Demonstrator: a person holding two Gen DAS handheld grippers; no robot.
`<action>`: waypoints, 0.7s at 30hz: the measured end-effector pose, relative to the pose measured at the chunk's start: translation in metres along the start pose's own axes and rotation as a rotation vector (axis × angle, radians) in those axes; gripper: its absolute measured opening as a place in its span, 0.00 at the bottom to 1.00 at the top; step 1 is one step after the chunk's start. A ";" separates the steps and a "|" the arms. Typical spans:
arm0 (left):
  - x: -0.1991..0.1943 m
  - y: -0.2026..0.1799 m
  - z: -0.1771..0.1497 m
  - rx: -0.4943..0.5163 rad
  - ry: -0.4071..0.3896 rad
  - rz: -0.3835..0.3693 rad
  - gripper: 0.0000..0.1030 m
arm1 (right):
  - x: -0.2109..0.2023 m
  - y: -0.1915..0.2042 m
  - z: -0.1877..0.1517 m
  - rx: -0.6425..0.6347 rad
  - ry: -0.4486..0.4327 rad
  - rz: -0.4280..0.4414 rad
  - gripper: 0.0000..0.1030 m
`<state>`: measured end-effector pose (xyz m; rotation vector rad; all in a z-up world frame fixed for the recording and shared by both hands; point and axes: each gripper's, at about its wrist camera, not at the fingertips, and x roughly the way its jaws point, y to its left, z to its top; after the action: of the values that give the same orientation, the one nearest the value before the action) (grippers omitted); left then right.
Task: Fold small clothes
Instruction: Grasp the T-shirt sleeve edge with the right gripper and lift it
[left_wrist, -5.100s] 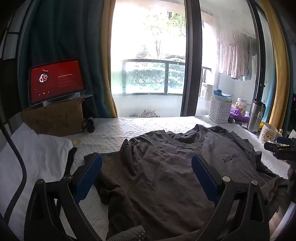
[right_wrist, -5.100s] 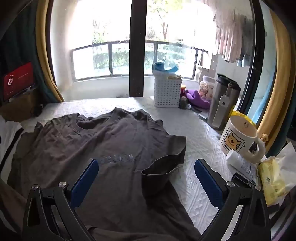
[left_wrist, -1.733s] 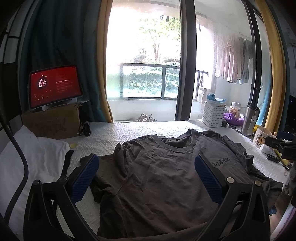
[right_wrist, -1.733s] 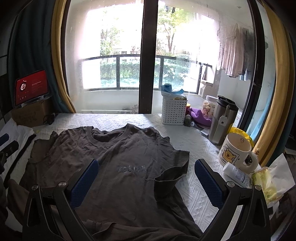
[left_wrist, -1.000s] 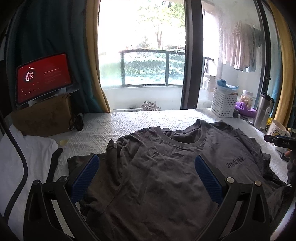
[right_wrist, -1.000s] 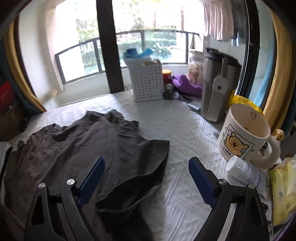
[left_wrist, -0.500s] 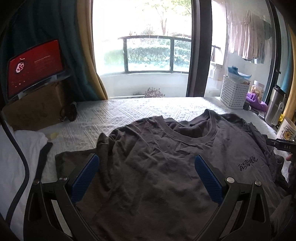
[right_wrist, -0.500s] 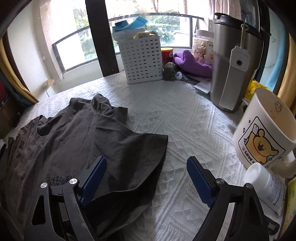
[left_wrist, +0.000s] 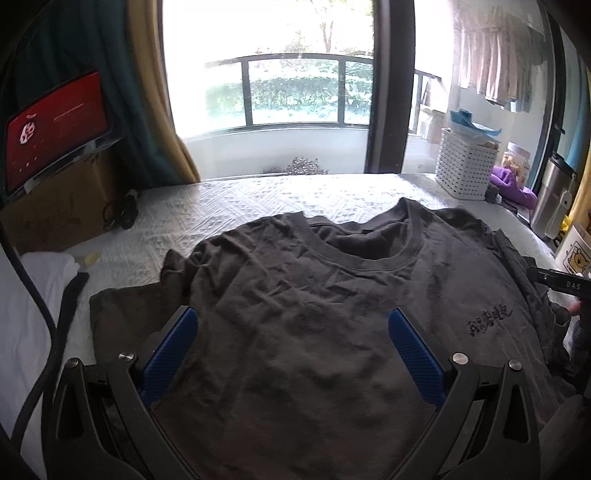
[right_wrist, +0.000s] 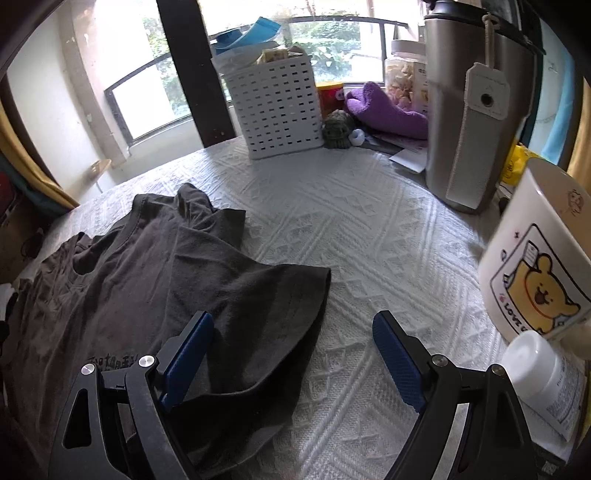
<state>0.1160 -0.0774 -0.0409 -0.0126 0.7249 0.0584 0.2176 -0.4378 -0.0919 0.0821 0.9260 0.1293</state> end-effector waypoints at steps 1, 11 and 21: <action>0.000 -0.003 0.000 0.003 0.000 0.000 0.99 | 0.001 0.001 0.001 -0.007 0.001 0.009 0.86; -0.005 -0.032 0.002 0.043 0.003 -0.015 0.99 | 0.001 0.003 -0.002 -0.035 -0.004 0.087 0.11; -0.022 -0.017 0.004 0.038 -0.036 0.005 0.99 | -0.042 0.002 0.007 -0.039 -0.133 0.064 0.07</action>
<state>0.1033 -0.0958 -0.0237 0.0262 0.6896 0.0491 0.1979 -0.4420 -0.0543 0.0833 0.7877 0.1986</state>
